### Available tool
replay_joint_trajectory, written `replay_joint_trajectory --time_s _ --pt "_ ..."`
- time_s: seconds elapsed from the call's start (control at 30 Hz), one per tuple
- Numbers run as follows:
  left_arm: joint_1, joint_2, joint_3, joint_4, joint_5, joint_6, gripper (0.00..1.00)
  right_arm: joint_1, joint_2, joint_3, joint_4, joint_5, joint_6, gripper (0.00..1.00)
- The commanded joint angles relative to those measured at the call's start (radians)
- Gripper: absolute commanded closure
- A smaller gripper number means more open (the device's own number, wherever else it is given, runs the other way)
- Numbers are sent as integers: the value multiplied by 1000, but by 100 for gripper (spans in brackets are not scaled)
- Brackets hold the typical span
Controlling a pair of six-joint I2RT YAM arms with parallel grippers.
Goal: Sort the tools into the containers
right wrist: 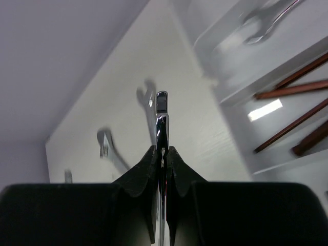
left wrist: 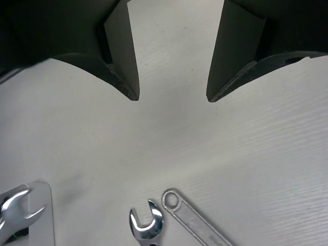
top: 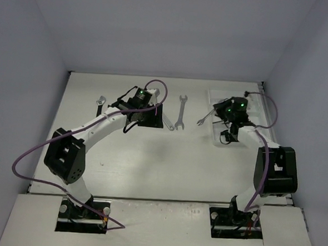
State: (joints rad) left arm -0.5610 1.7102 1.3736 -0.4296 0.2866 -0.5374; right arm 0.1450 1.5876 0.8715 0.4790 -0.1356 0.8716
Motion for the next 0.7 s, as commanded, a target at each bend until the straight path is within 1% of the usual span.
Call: replay_joint_trajectory --time_s 0.0,0.03,0.07,0.1,0.23,0.3,0.33,0.53,0.6,0.67 --pt "3 -135 -19 -28 -135 2 48 -151 -60 28 86 81 112 100" --pt "3 -155 -45 -29 -156 -8 47 -201 -48 38 93 97 137 100" --pt "3 -159 -61 -29 -167 -12 47 -211 -32 42 99 100 144 100" --pt "3 -180 -86 -31 -176 -13 45 -253 -3 60 108 113 174 100" --pt "2 -237 -132 -49 -217 -10 43 -325 108 121 147 170 258 100" --pt "1 -262 -151 -63 -231 -10 37 -352 168 170 168 168 295 100" --pt "1 -271 -157 -67 -237 -10 35 -358 196 188 174 168 311 100" --pt "1 -324 -182 -113 -308 -7 34 -364 394 359 187 171 341 100" --pt "1 -334 -185 -126 -322 -7 34 -366 441 409 187 167 350 98" --pt "1 -337 -189 -135 -326 -9 34 -366 480 446 187 156 349 94"
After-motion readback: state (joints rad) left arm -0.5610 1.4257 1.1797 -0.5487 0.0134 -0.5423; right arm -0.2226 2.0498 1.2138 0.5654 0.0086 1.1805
